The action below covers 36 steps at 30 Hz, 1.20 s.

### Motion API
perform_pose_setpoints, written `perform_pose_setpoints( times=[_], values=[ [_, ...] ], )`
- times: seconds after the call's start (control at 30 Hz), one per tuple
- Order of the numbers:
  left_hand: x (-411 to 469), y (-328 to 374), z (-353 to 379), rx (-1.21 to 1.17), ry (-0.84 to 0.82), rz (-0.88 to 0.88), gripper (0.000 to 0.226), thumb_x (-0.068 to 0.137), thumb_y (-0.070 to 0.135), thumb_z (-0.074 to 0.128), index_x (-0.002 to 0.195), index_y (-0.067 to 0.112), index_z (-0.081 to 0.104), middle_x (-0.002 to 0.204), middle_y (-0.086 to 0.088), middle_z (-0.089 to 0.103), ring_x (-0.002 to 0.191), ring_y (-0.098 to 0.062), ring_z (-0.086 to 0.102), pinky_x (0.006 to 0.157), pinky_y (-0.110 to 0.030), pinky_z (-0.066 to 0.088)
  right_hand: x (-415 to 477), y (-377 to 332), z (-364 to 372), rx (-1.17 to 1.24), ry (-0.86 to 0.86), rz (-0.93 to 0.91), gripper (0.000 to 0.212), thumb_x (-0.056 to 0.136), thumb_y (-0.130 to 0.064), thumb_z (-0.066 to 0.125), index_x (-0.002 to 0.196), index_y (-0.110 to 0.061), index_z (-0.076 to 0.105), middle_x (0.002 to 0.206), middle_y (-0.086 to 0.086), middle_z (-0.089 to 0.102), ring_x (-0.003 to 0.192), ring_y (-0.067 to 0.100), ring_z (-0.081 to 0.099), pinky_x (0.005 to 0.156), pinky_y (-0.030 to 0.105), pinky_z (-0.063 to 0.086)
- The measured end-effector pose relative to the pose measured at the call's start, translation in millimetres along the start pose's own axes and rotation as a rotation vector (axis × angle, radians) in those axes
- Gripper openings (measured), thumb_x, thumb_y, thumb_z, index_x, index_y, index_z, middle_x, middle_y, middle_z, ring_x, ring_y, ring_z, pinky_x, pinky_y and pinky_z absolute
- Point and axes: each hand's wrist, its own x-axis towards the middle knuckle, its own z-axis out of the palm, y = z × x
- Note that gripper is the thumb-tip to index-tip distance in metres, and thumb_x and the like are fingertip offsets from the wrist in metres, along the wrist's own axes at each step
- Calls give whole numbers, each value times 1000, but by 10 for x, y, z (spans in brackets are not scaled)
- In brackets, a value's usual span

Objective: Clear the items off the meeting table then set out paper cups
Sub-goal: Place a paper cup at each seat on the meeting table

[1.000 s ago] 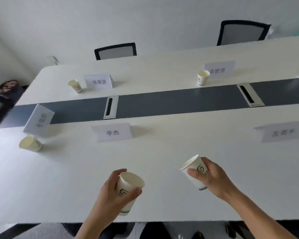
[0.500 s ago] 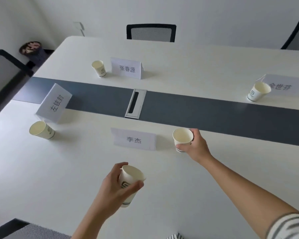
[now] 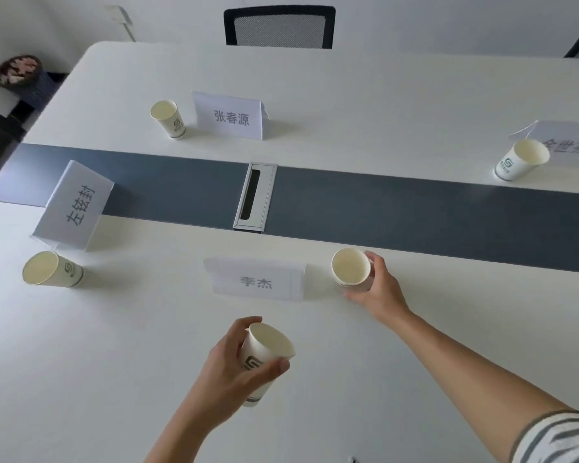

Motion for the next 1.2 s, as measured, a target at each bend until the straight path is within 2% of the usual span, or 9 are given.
perform_pose_setpoints(
  times=[0.13, 0.27, 0.33, 0.57, 0.73, 0.93, 1.0, 1.1, 1.2],
  values=[
    [63, 234, 93, 33, -68, 101, 76, 57, 59, 83, 124, 45, 49, 99, 3, 69, 87, -9, 69, 67, -20, 56, -354, 17, -261, -53, 81, -21, 59, 78, -18, 76, 131, -18, 50, 126, -1, 60, 112, 15, 58, 93, 33, 48],
    [-19, 444, 288, 73, -163, 193, 73, 58, 56, 84, 121, 55, 47, 100, 10, 67, 84, -12, 68, 61, -25, 59, -986, -44, -480, 92, 71, -41, 11, 83, -22, 71, 93, -23, 68, 89, -8, 72, 82, 4, 66, 78, 24, 54],
    [-117, 518, 420, 108, -208, 243, 76, 57, 57, 84, 123, 55, 47, 101, 9, 67, 85, -11, 67, 60, -25, 58, -1353, -77, -543, 200, 21, -45, 3, 83, -24, 72, 81, -23, 71, 77, -4, 73, 74, 7, 68, 67, 18, 51],
    [-675, 636, 1025, 280, -386, 474, 81, 59, 57, 84, 129, 54, 42, 107, 13, 64, 92, -6, 62, 73, -19, 56, -2540, 7, -711, 523, -87, 1, 26, 77, -38, 72, 83, -12, 72, 74, 5, 76, 65, 15, 69, 47, 20, 41],
    [-1278, 533, 1587, 388, -585, 564, 81, 62, 43, 85, 130, 51, 42, 109, 26, 61, 98, -7, 62, 78, -25, 57, -3572, 486, -897, 624, 94, 70, 6, 71, -18, 68, 74, -14, 72, 62, 3, 70, 55, 16, 62, 45, 23, 40],
    [-1921, 451, 2360, 525, -759, 678, 56, 69, 43, 79, 120, 39, 58, 105, 21, 68, 99, -8, 63, 94, -33, 51, -4875, 1176, -1194, 775, 365, 127, 19, 83, -4, 61, 71, -11, 74, 53, 5, 64, 41, 9, 54, 40, 19, 37],
    [-2152, 472, 2670, 524, -803, 692, 52, 67, 44, 80, 115, 39, 60, 103, 21, 69, 96, -8, 64, 92, -32, 52, -5224, 1350, -1263, 884, 412, 106, 13, 83, -19, 65, 85, -13, 76, 67, 7, 70, 53, 9, 61, 42, 18, 40],
    [-2411, 560, 3127, 518, -857, 719, 51, 66, 45, 80, 113, 39, 61, 102, 20, 70, 95, -8, 65, 88, -31, 53, -5636, 1596, -1373, 878, 456, 66, 53, 68, -46, 78, 114, -22, 69, 105, 3, 74, 83, 9, 66, 56, 22, 48],
    [-2611, 671, 3579, 570, -945, 758, 56, 63, 46, 80, 115, 38, 61, 102, 20, 70, 94, -5, 64, 85, -25, 53, -5889, 1837, -1478, 849, 586, 100, 72, 54, -47, 87, 118, -26, 63, 109, -5, 74, 94, 7, 69, 64, 18, 53]
  ],
)
